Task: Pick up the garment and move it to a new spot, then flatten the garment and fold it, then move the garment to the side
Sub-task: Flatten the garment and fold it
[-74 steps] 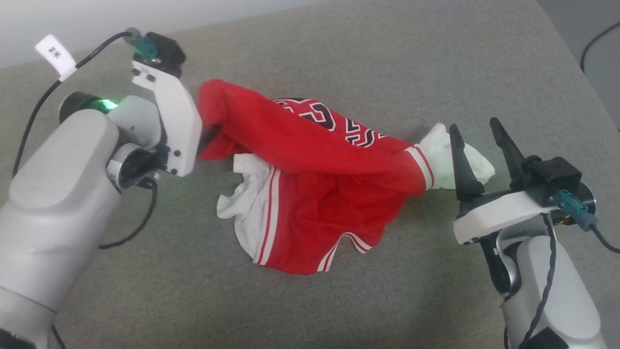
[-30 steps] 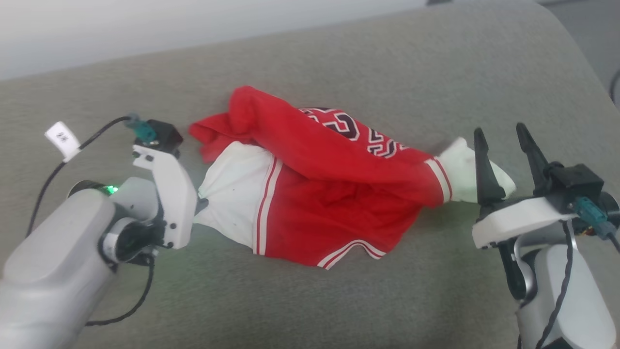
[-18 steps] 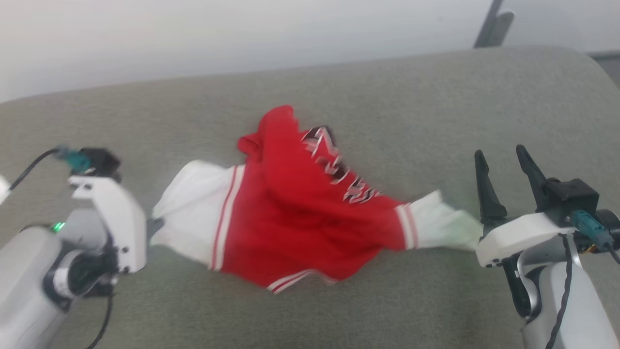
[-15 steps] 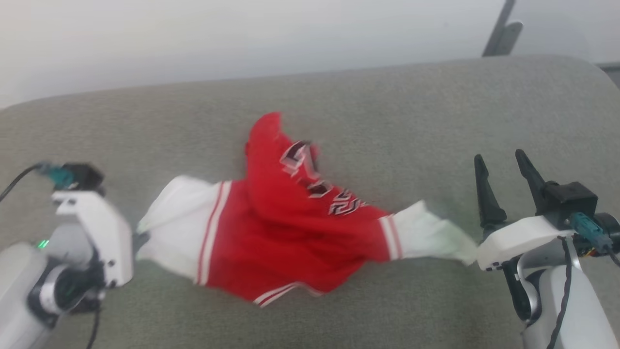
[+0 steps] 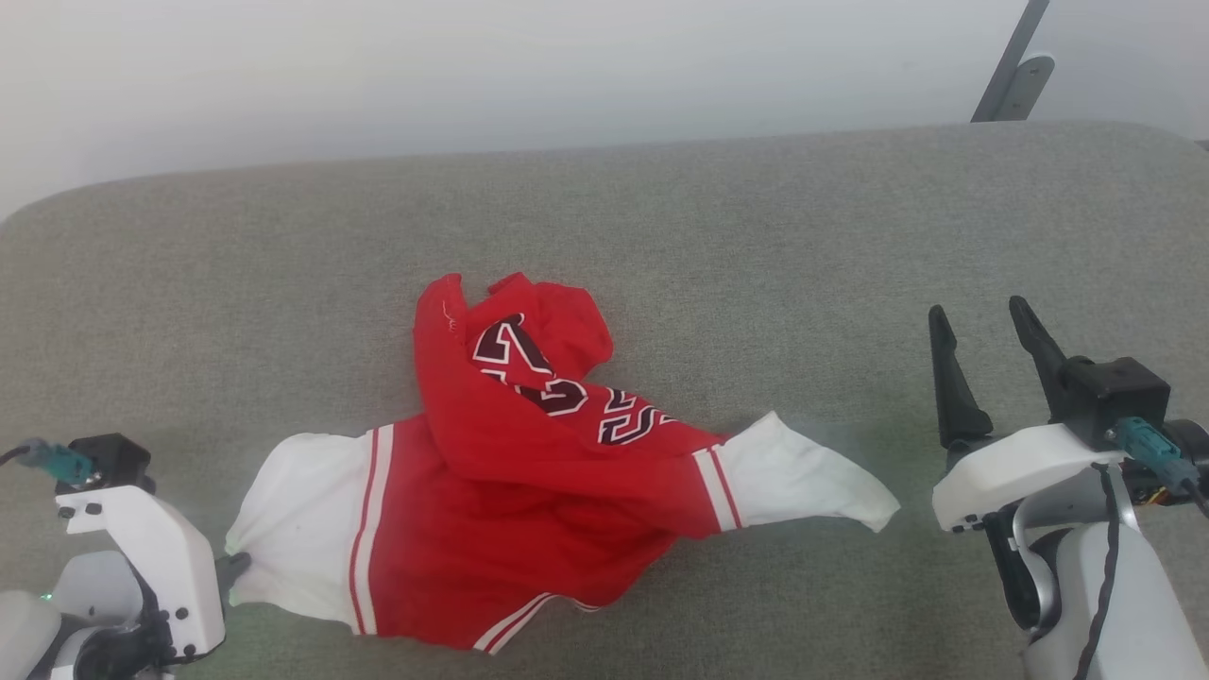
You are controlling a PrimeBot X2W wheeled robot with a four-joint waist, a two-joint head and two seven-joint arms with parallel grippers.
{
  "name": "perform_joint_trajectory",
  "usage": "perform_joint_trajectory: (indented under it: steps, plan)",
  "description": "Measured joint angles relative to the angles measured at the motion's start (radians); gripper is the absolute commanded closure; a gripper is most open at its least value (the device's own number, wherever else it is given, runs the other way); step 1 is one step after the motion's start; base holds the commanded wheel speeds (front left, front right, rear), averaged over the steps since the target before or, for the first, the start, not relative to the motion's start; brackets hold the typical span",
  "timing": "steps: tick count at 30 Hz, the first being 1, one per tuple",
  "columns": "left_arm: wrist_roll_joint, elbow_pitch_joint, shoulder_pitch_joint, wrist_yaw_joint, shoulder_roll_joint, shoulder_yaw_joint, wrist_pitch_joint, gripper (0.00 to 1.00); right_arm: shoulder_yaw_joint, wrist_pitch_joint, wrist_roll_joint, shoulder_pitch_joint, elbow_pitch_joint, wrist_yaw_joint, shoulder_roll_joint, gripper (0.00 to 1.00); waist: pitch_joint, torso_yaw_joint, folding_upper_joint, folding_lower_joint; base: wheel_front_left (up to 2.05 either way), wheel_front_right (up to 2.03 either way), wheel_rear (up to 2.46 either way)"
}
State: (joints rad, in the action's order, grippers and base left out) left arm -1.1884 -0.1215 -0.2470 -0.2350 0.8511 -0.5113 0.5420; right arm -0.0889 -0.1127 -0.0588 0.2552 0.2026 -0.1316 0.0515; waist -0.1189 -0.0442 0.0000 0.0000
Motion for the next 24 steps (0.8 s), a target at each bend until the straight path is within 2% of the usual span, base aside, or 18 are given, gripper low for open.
perform_joint_trajectory:
  steps: [1, 2, 3, 4, 5, 6, 12, 18, 24]
  plan:
    - [0.001, -0.007, 0.002, 0.004, -0.001, 0.0, -0.009, 0.78, 0.001, 0.0, 0.0, 0.0, 0.0, 0.0, 0.0, 0.0, -0.001, 0.0, 0.0, 0.0, 0.0, 0.0, 0.0]
    - [0.003, -0.016, 0.002, 0.007, -0.002, 0.0, -0.015, 0.55, 0.001, 0.0, 0.0, 0.0, -0.001, 0.0, 0.0, 0.0, -0.001, 0.001, 0.0, 0.0, 0.0, 0.0, 0.0]
    - [0.005, -0.022, 0.002, 0.009, -0.003, 0.0, -0.018, 0.25, 0.001, 0.0, 0.0, 0.0, -0.001, 0.0, 0.0, 0.0, -0.002, 0.001, 0.0, 0.0, 0.0, 0.0, 0.0]
    - [0.006, -0.029, 0.002, 0.011, -0.005, -0.001, -0.024, 0.12, 0.003, 0.002, -0.001, 0.0, -0.002, 0.0, 0.0, 0.0, -0.002, 0.0, 0.0, 0.0, 0.0, 0.0, 0.0]
    - [0.007, -0.035, 0.002, 0.011, -0.006, -0.002, -0.024, 0.12, 0.004, 0.003, -0.001, 0.0, -0.003, 0.0, 0.0, 0.0, -0.003, -0.001, 0.0, 0.0, 0.0, 0.0, 0.0]
    - [0.007, -0.038, 0.002, 0.013, -0.007, -0.002, -0.025, 0.0, 0.004, 0.003, -0.001, 0.0, -0.003, 0.0, 0.0, 0.0, -0.003, -0.002, 0.0, 0.0, 0.0, 0.0, 0.0]
    - [0.008, -0.023, -0.004, 0.018, 0.002, 0.001, -0.016, 0.0, 0.005, 0.006, -0.002, 0.0, -0.017, 0.0, 0.0, 0.0, -0.008, -0.008, 0.0, 0.0, 0.0, 0.0, 0.0]
    - [0.024, 0.031, -0.02, -0.004, 0.026, 0.005, -0.007, 0.0, 0.022, 0.006, -0.012, 0.0, -0.034, 0.0, 0.0, 0.0, -0.015, -0.016, 0.0, 0.0, 0.0, 0.0, 0.0]
    - [0.06, 0.073, -0.02, -0.002, 0.035, 0.028, -0.091, 0.0, 0.123, 0.052, -0.064, -0.028, -0.047, 0.0, 0.034, 0.0, -0.014, -0.02, 0.0, 0.0, 0.0, 0.0, 0.0]
